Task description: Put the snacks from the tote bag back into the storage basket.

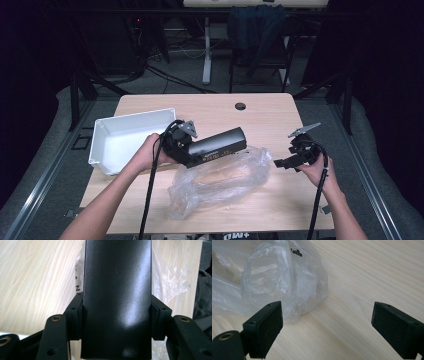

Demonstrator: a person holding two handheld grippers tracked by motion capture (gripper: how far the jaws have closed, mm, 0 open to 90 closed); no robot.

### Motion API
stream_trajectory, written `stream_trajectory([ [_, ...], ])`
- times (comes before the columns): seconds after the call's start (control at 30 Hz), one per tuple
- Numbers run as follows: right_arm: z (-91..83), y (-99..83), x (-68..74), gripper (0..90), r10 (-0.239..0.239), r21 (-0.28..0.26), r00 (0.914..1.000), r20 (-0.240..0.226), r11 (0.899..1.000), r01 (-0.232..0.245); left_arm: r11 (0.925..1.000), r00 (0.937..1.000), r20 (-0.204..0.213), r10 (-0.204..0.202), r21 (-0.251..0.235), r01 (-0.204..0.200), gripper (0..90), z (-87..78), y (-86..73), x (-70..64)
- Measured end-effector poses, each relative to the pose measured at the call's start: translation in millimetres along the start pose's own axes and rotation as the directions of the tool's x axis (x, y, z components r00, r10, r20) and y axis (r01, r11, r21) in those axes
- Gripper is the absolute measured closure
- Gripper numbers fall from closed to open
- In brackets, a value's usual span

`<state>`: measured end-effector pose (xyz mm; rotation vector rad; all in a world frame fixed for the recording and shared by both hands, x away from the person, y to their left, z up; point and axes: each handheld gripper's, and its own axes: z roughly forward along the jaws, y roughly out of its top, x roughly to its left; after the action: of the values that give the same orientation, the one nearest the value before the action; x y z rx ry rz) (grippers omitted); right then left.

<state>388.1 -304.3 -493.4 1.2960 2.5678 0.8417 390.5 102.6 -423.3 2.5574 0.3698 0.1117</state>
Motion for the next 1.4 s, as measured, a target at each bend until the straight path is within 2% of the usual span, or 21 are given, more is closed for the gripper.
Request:
stream_trajectory([
  [0.37,4.1,-0.2,0.1,9.4,-0.014,0.026,0.9997,-0.019,1.0,0.014,0.9998,0.9992,-0.035,-0.018,-0.006,0.018,43.2,-31.2,-17.6,9.3],
  [0.53,4.0,-1.7,-0.3,9.5,-0.001,0.023,0.9998,-0.019,1.0,0.002,0.9997,0.9986,-0.048,-0.025,0.007,0.025,43.2,-40.4,-27.5,13.8],
  [0.7,3.3,-2.3,-1.6,9.6,-0.003,0.024,1.0,-0.009,1.0,0.003,0.9997,0.9988,-0.042,-0.023,0.011,0.023,43.2,-49.4,-37.8,18.3],
  [0.93,4.0,-2.5,-1.8,9.9,0.0,0.03,1.0,-0.005,1.0,0.001,0.9988,0.997,-0.064,-0.044,0.017,0.045,43.1,-60.2,-52.3,25.6],
  [1.2,3.9,-2.5,-1.7,10.5,-0.004,0.026,1.0,0.002,1.0,0.004,0.9957,0.9906,-0.106,-0.087,0.024,0.09,43.1,-70.8,-70.4,35.0],
  [1.37,4.1,-2.7,-1.5,10.5,0.002,0.018,1.0,0.001,1.0,-0.002,0.9922,0.9856,-0.118,-0.121,0.016,0.124,43.1,-77.8,-85.6,39.6],
  [1.4,4.0,-2.7,-1.6,10.6,0.002,0.018,1.0,0.0,1.0,-0.002,0.9925,0.9855,-0.124,-0.116,0.023,0.12,43.1,-78.7,-89.0,40.4],
])
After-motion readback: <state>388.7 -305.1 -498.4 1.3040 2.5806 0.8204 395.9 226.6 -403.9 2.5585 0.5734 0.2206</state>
